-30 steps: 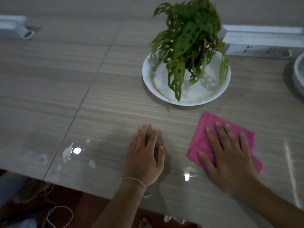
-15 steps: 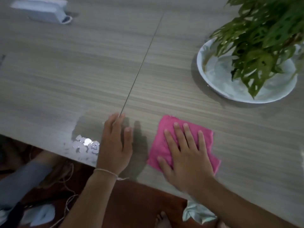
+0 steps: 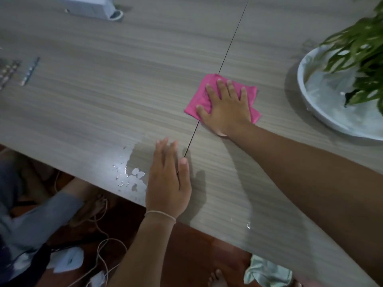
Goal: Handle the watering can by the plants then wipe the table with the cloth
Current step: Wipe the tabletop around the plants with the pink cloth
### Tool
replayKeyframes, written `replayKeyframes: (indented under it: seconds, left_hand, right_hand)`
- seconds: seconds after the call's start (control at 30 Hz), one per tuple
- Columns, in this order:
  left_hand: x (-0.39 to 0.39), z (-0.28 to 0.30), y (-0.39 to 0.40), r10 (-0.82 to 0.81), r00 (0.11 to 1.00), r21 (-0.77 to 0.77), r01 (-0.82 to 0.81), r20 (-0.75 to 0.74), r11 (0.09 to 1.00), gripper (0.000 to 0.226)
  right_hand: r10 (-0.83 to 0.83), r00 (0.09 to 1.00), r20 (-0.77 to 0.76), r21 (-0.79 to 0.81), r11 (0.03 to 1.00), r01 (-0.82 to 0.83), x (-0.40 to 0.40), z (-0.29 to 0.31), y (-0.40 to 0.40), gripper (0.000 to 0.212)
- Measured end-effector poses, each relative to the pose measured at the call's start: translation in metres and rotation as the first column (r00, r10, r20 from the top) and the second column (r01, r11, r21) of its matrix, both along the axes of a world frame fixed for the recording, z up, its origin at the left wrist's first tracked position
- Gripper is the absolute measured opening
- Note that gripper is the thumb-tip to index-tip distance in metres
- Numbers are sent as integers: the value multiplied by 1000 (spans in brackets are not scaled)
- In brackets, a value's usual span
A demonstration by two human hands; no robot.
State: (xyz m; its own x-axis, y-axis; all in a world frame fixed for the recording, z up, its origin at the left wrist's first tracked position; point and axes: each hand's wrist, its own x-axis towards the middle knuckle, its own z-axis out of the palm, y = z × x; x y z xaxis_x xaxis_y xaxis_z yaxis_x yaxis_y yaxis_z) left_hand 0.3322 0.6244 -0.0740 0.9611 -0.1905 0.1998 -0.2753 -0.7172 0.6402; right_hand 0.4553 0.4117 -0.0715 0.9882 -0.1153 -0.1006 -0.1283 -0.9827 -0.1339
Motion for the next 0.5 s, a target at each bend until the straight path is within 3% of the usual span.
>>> replayKeyframes:
  seconds: [0.17,0.33,0.5]
  left_hand:
    - [1,4,-1,6,1000,-7,-6,-4,1000,57]
    - [-2,8,-5,-83,996,138,79,25,987,55]
    - [-2,10,-9,-81,997,250,76,8,965,52]
  right_hand:
    - [25,1000,-3,22,999,-25,-42,-1,14,83]
    - [6,1000,-15,48,999,-5,-131,-3,32,80]
    - [7,999,-34,30,1000,-6,-168,-1,-1,80]
